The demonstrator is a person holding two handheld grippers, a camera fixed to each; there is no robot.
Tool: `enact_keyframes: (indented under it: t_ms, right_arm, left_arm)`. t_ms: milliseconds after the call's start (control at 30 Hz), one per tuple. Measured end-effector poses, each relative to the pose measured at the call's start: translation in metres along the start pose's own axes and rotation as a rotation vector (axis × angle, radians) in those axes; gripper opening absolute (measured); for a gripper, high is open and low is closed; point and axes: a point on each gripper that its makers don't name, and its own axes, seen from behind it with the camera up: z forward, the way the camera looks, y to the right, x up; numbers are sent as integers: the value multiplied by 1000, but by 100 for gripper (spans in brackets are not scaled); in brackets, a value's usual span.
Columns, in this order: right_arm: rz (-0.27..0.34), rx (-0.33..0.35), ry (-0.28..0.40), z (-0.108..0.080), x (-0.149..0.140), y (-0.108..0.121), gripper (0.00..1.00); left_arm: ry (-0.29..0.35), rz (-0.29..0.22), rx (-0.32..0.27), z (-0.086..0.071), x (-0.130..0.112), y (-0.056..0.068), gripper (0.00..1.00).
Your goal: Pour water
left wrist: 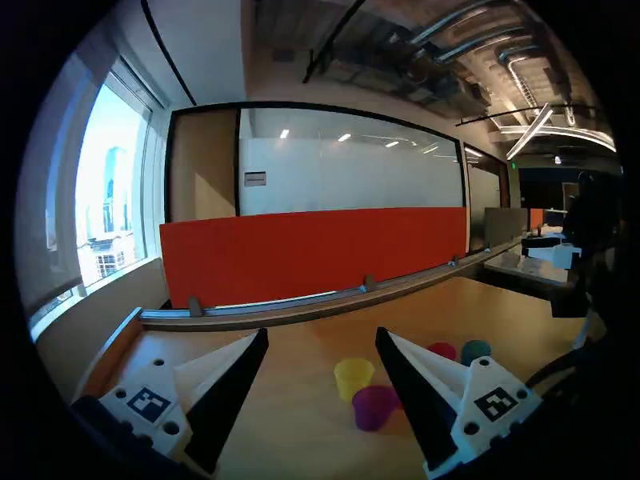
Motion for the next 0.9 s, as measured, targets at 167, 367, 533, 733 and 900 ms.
enact_keyframes:
  t_ms: [167, 367, 533, 733, 900]
  right_arm:
    - [-34, 67, -16, 2, 4, -15, 100]
    - [-32, 110, -53, 7, 2, -25, 100]
    - [-10, 157, -87, 10, -4, -33, 100]
    - [-1, 191, -137, 13, -14, -34, 100]
    - [-13, 208, -177, 14, -20, -32, 100]
  left_arm:
    - [-14, 13, -37, 2, 1, 6, 100]
    - [-35, 18, -83, 4, -4, 13, 100]
    - [-80, 30, -124, 7, -14, 21, 100]
    - [-97, 44, -174, 9, -17, 29, 100]
    - [-112, 47, -238, 9, -21, 39, 100]
